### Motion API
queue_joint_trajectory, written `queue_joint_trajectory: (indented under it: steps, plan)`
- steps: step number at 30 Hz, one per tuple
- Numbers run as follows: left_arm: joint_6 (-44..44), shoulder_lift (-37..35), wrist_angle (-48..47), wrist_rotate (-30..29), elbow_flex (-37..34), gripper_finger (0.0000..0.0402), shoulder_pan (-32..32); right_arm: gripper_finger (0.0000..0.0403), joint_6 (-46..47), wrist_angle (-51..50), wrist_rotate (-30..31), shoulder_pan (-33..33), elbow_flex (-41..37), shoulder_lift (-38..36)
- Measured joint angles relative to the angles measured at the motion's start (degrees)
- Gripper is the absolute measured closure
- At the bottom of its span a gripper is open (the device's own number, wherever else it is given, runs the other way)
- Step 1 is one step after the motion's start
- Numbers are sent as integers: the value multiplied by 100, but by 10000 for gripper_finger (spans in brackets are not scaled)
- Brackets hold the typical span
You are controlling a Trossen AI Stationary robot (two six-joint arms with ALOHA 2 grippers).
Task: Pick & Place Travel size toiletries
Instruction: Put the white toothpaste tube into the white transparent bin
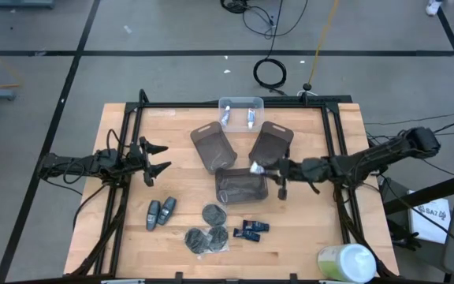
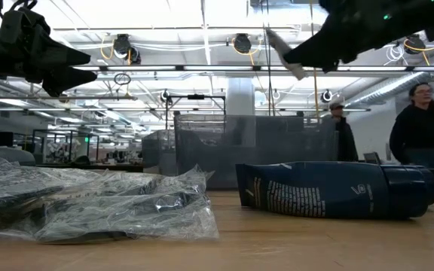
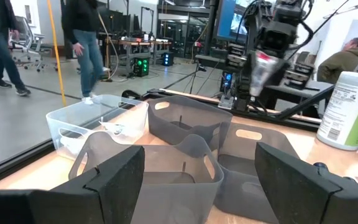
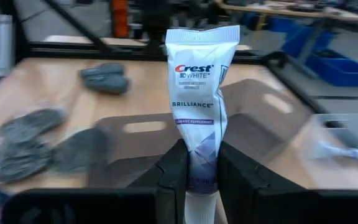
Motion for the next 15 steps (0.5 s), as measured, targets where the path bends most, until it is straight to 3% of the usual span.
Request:
queue_joint_trajectory:
  steps: [15]
  plan:
    - [-1, 0, 4, 0, -1, 105, 1, 340, 4, 279, -4, -1627, 0, 0]
